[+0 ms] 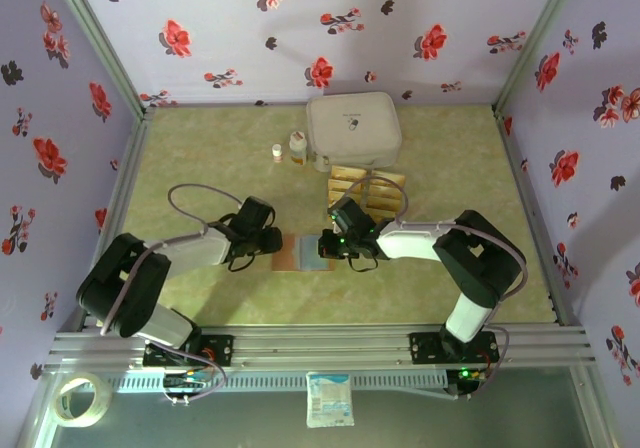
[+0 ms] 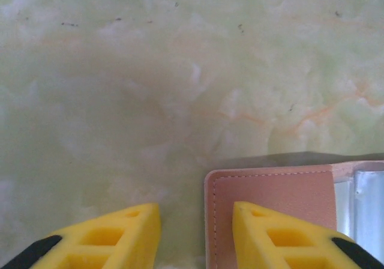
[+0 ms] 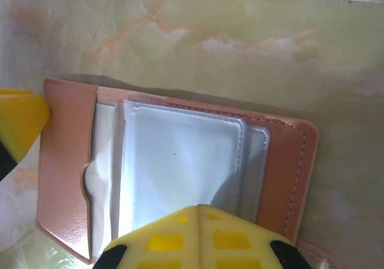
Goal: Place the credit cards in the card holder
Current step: Open the card holder at the center of the table.
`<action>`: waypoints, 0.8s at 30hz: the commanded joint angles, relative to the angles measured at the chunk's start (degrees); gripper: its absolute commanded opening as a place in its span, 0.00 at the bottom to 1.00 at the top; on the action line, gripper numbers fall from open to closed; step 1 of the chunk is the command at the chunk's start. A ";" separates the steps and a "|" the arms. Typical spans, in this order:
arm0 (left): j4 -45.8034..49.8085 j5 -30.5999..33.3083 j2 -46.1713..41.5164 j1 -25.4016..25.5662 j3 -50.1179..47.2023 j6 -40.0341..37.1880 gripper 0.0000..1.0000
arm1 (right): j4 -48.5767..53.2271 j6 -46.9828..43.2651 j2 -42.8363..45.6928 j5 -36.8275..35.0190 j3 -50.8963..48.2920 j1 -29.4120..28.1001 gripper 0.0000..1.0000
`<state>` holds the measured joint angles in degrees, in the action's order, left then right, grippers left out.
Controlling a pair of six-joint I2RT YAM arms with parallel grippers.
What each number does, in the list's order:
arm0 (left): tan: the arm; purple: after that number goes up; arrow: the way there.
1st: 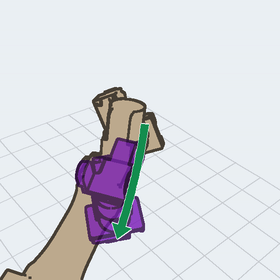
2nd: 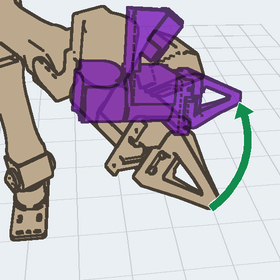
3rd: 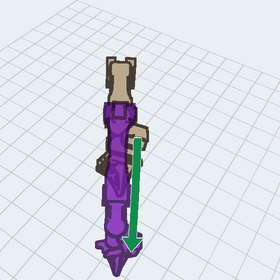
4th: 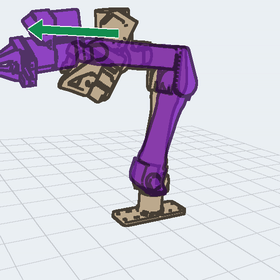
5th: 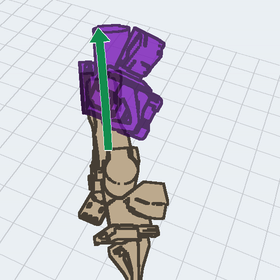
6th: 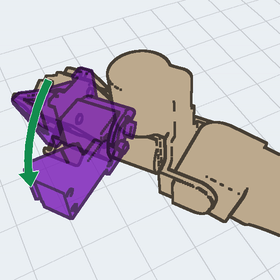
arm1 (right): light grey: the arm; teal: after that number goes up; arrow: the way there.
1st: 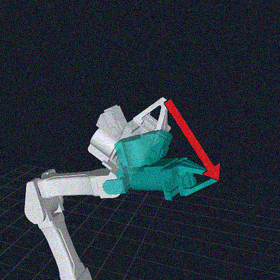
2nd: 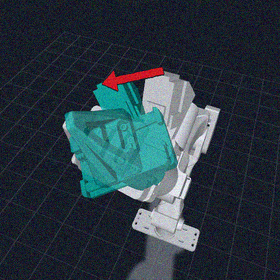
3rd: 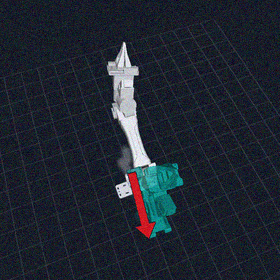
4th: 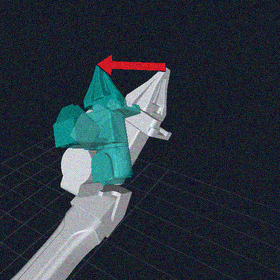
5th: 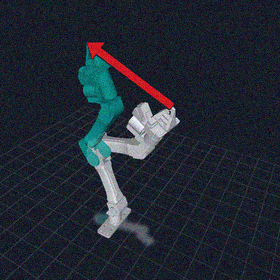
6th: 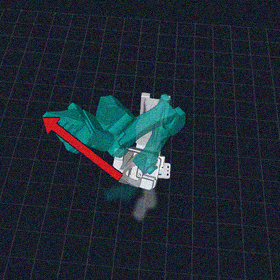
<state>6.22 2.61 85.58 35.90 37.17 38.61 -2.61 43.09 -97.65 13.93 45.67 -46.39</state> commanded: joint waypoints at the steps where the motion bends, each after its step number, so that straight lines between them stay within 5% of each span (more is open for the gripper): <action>1: 1.71 2.22 3.03 0.62 0.87 -1.14 0.38 | 0.76 0.24 -0.80 -1.47 -1.20 0.38 0.01; 6: 3.62 2.16 1.40 0.84 2.86 -1.52 0.39 | 1.94 -0.07 0.67 -0.71 -0.13 0.54 0.03; 15: 12.06 2.33 -5.16 0.84 9.39 -3.67 0.54 | 6.19 -2.85 9.04 -0.81 2.06 2.11 0.25; 24: 14.06 1.96 -10.80 3.21 11.88 1.99 0.64 | 8.59 -4.95 12.99 0.21 -0.14 2.89 0.17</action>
<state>18.28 4.08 76.20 37.63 48.07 37.85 3.33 39.90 -86.00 13.72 46.11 -43.79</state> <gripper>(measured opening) 0.634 0.178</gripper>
